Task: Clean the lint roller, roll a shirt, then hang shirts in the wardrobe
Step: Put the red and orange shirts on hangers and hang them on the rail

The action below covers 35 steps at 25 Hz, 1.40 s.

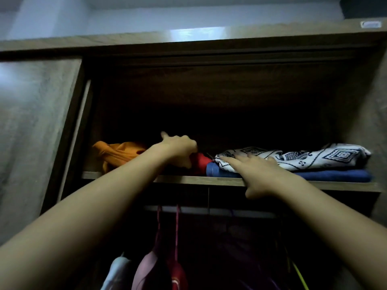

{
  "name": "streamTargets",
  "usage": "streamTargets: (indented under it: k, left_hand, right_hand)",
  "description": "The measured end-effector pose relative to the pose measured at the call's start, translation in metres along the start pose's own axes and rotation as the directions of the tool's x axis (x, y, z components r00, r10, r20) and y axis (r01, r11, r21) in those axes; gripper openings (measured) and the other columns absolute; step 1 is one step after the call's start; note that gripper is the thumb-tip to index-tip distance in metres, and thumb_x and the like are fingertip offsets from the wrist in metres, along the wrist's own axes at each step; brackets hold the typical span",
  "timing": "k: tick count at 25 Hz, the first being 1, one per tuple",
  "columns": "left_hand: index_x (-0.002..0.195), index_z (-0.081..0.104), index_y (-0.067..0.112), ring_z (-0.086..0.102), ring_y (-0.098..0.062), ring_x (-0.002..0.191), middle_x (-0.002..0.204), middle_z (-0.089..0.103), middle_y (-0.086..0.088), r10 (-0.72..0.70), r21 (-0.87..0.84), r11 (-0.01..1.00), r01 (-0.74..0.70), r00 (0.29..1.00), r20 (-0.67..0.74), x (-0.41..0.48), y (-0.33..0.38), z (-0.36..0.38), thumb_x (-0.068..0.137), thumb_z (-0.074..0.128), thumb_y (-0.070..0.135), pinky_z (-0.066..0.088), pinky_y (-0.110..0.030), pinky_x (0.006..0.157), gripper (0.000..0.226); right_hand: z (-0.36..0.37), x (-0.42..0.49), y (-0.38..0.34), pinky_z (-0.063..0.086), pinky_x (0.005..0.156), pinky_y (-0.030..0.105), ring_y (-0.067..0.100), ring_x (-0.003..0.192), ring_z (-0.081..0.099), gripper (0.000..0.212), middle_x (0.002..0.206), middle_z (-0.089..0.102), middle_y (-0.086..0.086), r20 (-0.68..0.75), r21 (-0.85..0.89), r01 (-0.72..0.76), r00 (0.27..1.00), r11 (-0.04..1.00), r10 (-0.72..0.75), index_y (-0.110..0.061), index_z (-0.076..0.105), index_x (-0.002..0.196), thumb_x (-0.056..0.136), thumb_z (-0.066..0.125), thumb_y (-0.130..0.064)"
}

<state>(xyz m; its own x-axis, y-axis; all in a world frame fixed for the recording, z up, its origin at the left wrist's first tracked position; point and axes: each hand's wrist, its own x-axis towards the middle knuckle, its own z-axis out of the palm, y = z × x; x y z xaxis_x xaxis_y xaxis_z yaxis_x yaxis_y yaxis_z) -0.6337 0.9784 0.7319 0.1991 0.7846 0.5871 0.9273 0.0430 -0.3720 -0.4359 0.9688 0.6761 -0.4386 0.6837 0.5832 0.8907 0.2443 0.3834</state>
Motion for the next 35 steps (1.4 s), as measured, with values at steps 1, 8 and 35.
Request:
streamTargets:
  k: [1, 8, 35]
  left_hand:
    - [0.121, 0.056, 0.021, 0.053, -0.037, 0.114, 0.122, 0.055, -0.012, 0.003, -0.011, 1.0, -0.003, 0.999, -0.051, 0.0, -0.001, -0.006, 0.081, 0.063, 0.024, 0.032, -0.067, 0.096, 0.041]
    - [0.108, 0.055, 0.004, 0.055, -0.042, 0.101, 0.109, 0.057, -0.024, -0.146, -0.285, 0.957, -0.051, 0.764, -0.628, -0.003, -0.049, -0.043, 0.082, 0.057, 0.014, 0.045, -0.043, 0.08, 0.028]
    - [0.099, 0.061, 0.021, 0.062, -0.028, 0.091, 0.094, 0.067, -0.009, -0.329, -0.444, 0.894, -0.064, 0.579, -0.746, -0.12, -0.073, -0.095, 0.07, 0.06, 0.035, 0.048, -0.035, 0.076, 0.032]
  right_hand:
    - [0.001, 0.0, 0.001, 0.035, 0.101, 0.056, 0.025, 0.138, 0.025, 0.102, 0.154, 0.016, -0.003, -0.004, 0.0, -0.007, 1.0, 1.0, 0.007, -0.041, -0.002, 0.145, 0.073, 0.068, -0.026]
    - [0.004, 0.002, 0.001, 0.035, 0.099, 0.057, 0.024, 0.135, 0.028, 0.097, 0.152, 0.021, -0.006, -0.033, 0.018, -0.024, 0.999, 1.0, 0.025, -0.043, -0.001, 0.144, 0.075, 0.065, -0.029]
    - [-0.001, -0.025, -0.014, 0.011, 0.113, 0.061, 0.014, 0.145, 0.008, 0.122, 0.159, -0.007, -0.007, -0.188, 0.359, 0.015, 0.981, 0.933, 0.057, -0.032, -0.024, 0.142, 0.062, 0.056, -0.076]
